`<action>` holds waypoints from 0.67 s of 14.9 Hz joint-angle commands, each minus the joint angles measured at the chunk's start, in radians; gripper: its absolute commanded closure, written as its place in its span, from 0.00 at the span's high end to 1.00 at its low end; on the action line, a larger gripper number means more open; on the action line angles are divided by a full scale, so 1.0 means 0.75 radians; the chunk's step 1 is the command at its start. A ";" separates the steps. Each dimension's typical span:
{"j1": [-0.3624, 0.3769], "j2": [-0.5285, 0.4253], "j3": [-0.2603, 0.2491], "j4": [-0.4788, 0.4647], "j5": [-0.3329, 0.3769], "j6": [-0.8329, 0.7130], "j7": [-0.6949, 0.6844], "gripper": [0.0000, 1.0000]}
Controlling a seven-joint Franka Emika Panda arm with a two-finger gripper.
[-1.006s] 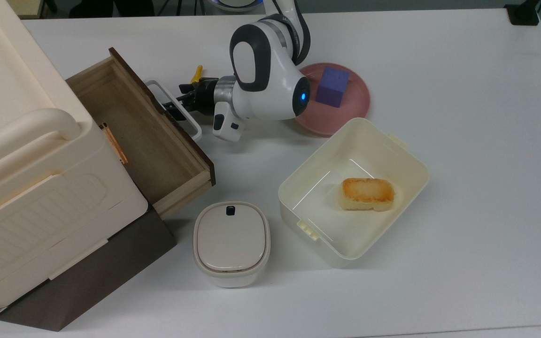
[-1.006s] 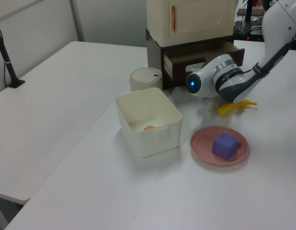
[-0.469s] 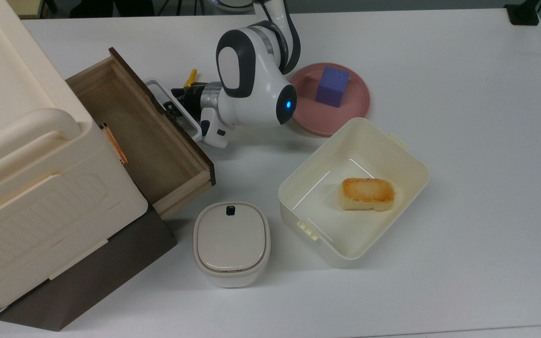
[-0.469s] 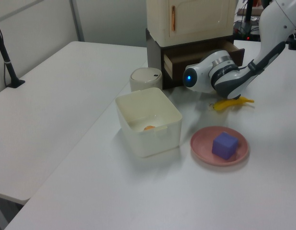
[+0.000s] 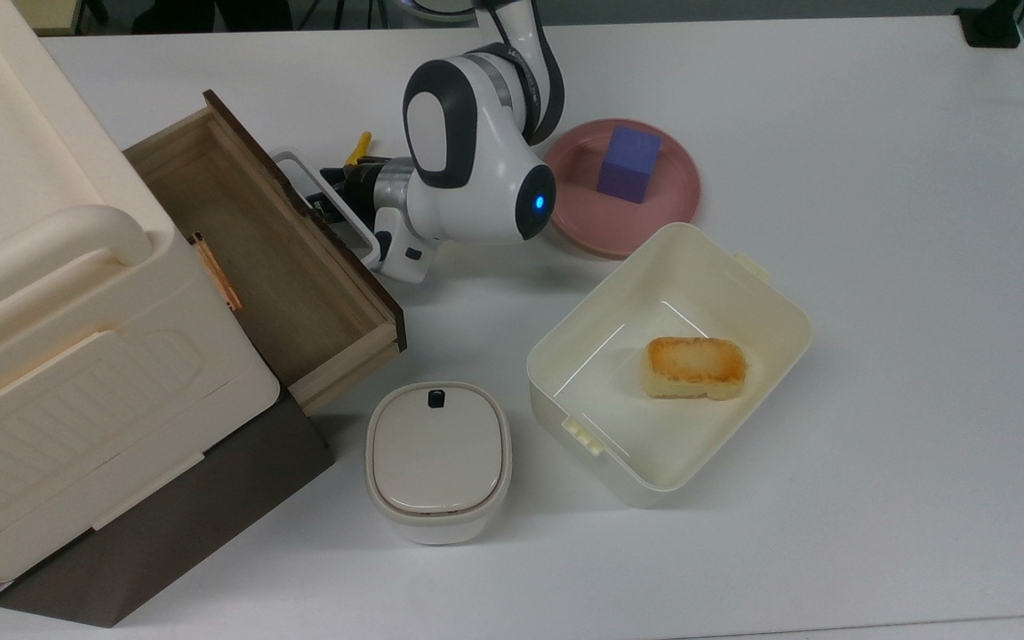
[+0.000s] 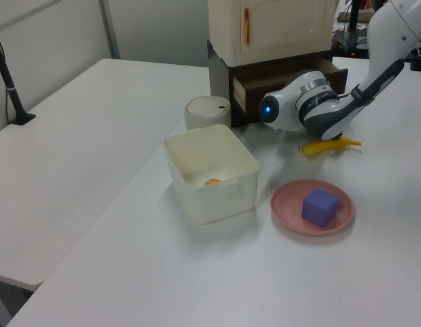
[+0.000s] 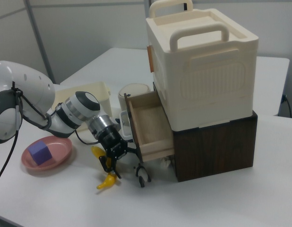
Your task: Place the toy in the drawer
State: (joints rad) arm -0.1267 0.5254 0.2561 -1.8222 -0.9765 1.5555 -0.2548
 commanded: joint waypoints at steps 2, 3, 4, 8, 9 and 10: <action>-0.034 0.073 -0.033 0.028 0.020 0.018 -0.014 1.00; -0.034 0.081 -0.037 0.038 0.018 0.018 -0.014 1.00; -0.034 0.087 -0.043 0.049 0.018 0.018 -0.016 1.00; -0.036 0.099 -0.049 0.053 0.013 0.022 -0.004 0.82; -0.036 0.099 -0.049 0.053 0.013 0.022 0.000 0.71; -0.036 0.099 -0.049 0.051 0.016 0.018 0.002 0.67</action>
State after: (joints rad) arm -0.1475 0.5411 0.2325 -1.8042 -0.9766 1.5429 -0.2961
